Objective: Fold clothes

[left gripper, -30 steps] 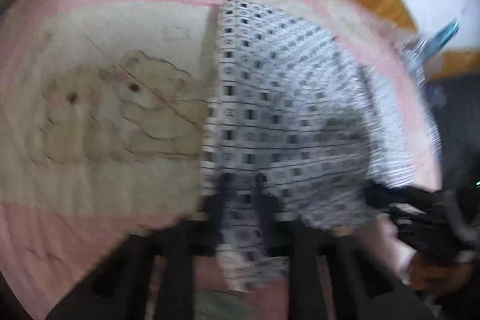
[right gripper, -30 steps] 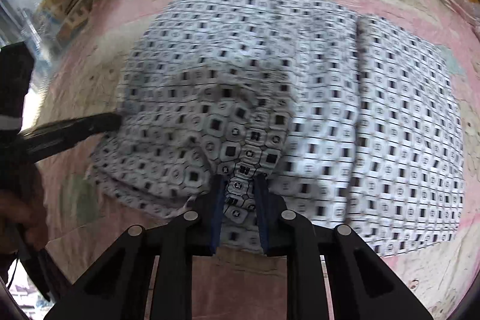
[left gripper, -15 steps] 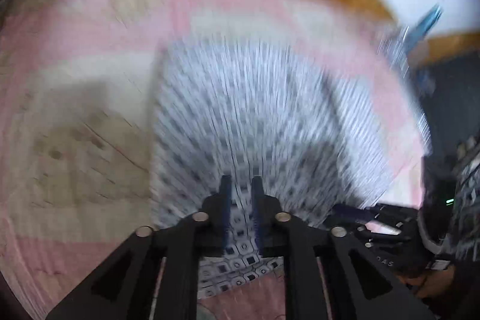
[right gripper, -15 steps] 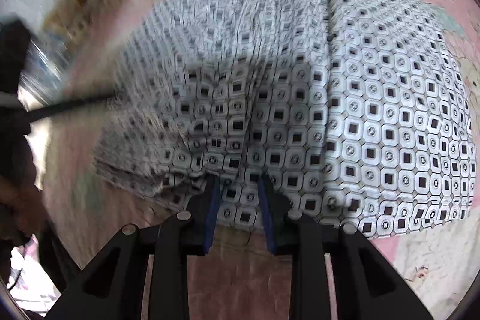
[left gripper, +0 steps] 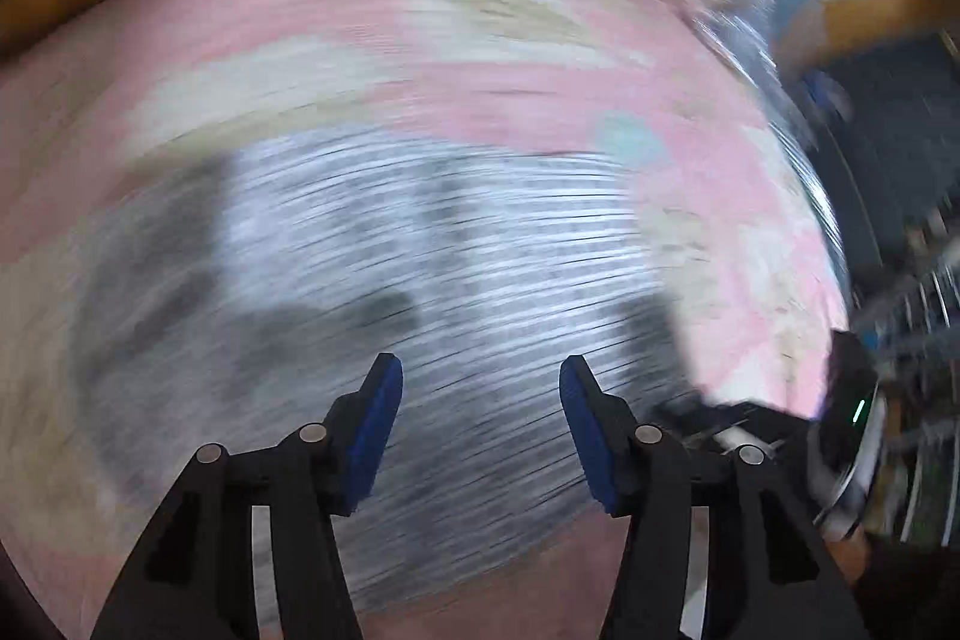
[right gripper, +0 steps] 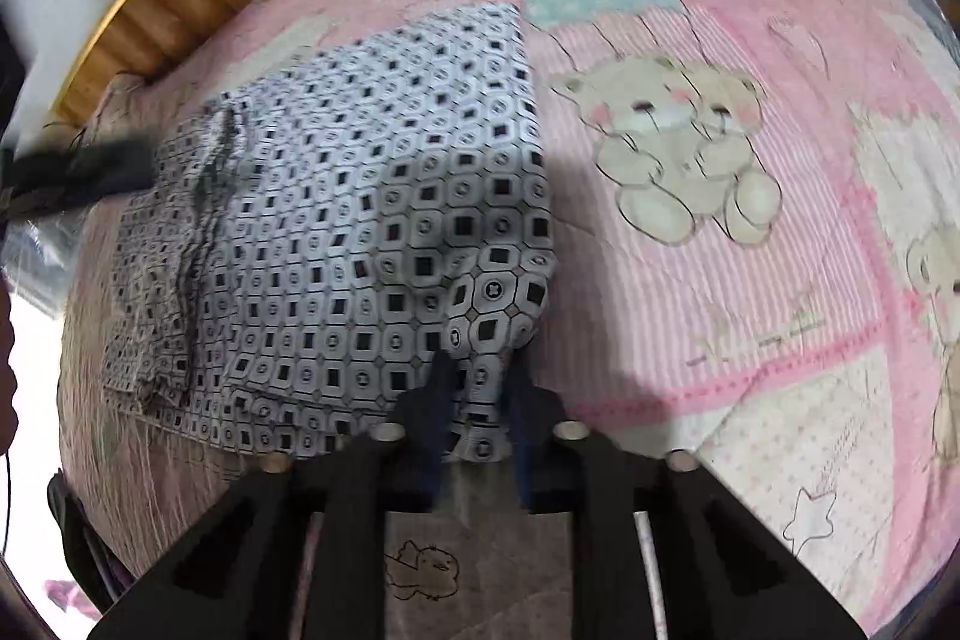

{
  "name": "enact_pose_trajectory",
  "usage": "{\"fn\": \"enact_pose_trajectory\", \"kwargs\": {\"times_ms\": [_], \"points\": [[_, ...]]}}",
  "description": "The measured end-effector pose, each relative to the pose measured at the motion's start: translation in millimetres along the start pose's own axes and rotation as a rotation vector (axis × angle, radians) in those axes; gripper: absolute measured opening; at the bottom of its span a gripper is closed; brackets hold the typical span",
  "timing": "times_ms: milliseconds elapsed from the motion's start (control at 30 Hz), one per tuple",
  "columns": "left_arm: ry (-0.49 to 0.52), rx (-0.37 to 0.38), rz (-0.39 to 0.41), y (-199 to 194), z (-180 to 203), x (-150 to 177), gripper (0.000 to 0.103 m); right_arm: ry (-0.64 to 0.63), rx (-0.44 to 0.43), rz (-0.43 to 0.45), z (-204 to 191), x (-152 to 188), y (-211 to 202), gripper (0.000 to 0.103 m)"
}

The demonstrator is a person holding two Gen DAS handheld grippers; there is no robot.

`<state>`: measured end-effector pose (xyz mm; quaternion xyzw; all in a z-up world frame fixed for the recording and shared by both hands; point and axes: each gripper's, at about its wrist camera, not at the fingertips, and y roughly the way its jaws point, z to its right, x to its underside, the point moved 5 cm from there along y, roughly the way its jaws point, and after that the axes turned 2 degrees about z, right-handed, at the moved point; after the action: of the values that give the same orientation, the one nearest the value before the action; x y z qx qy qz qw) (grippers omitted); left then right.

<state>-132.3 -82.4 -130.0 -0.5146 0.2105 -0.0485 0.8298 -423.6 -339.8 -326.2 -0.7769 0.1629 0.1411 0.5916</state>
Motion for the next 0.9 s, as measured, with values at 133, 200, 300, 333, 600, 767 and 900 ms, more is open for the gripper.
{"fn": "enact_pose_trajectory", "kwargs": {"times_ms": [133, 200, 300, 333, 600, 767, 900], "points": [[0.146, 0.051, -0.182, 67, 82, -32, 0.056, -0.132, -0.023, 0.112, -49, 7, -53, 0.009], [0.217, 0.016, -0.26, 95, 101, -34, 0.058, -0.195, -0.044, 0.152, -73, 15, -73, 0.009], [0.27, -0.08, -0.33, 116, 98, -26, 0.044, -0.241, -0.059, 0.18, -96, 21, -99, 0.009], [0.26, -0.084, -0.311, 111, 94, -27, 0.009, -0.241, -0.064, 0.187, -104, 23, -107, 0.009], [-0.071, 0.096, 0.045, -58, 0, -29, 0.005, -0.247, -0.277, 0.299, -208, 44, -233, 0.042], [-0.34, 0.044, 0.217, -144, -156, 34, 0.004, -0.245, -0.352, 0.191, -284, 79, -245, 0.042], [-0.539, 0.149, 0.237, -110, -254, 95, 0.005, -0.34, -0.241, 0.017, -362, 123, -200, 0.042]]}}
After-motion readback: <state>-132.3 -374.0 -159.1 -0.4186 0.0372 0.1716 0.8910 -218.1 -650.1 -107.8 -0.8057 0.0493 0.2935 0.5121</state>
